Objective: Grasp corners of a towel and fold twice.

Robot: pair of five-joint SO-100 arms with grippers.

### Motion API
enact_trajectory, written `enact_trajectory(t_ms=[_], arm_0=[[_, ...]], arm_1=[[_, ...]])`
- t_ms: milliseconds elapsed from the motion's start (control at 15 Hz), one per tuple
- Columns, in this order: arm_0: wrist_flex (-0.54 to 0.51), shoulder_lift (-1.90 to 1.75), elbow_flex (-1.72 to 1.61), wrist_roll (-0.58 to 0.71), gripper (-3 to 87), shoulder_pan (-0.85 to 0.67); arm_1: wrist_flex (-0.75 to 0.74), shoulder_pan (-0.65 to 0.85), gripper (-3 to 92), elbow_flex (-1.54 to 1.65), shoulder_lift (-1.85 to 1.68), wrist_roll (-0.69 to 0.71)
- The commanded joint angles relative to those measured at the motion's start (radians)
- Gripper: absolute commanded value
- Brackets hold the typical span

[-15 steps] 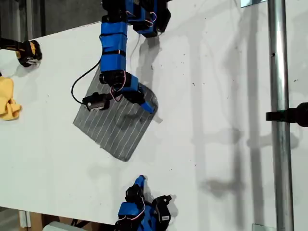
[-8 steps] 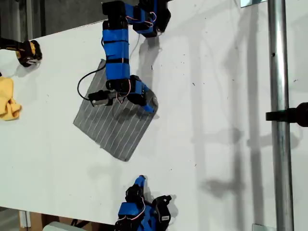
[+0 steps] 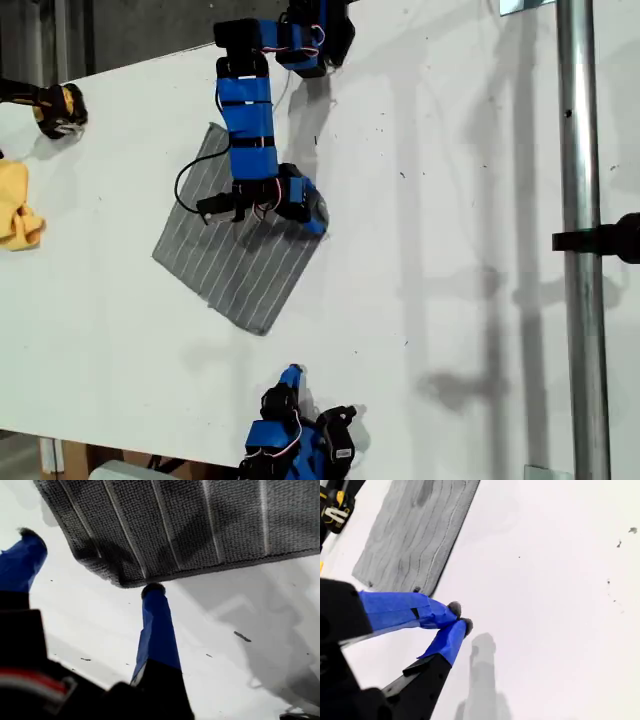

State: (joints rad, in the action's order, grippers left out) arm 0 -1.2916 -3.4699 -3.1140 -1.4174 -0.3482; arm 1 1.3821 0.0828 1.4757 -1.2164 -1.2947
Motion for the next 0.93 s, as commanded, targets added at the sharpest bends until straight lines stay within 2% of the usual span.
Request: enact_trajectory(t_ms=[0, 200, 400, 533, 867], arm_0=[[-0.002, -0.005, -0.003, -0.002, -0.6, -0.014], [-0.002, -0.005, -0.003, 0.000, -0.6, -0.014], [-0.002, -0.005, -0.003, 0.000, -0.6, -0.017], [-0.002, -0.005, -0.003, -0.002, -0.6, -0.017], [0.028, -0.003, 0.015, -0.018, -0.7, -0.011]], arm_1=[[-0.021, 0.018, 38.5, -0.006, 0.003, -0.003], [-0.034, 0.035, 37.0, -0.015, 0.052, 0.002], [-0.043, 0.043, 25.2, -0.028, 0.091, 0.006], [-0.043, 0.044, -0.1, -0.040, 0.103, 0.006], [-0.048, 0.028, -0.1, -0.054, 0.097, 0.008]])
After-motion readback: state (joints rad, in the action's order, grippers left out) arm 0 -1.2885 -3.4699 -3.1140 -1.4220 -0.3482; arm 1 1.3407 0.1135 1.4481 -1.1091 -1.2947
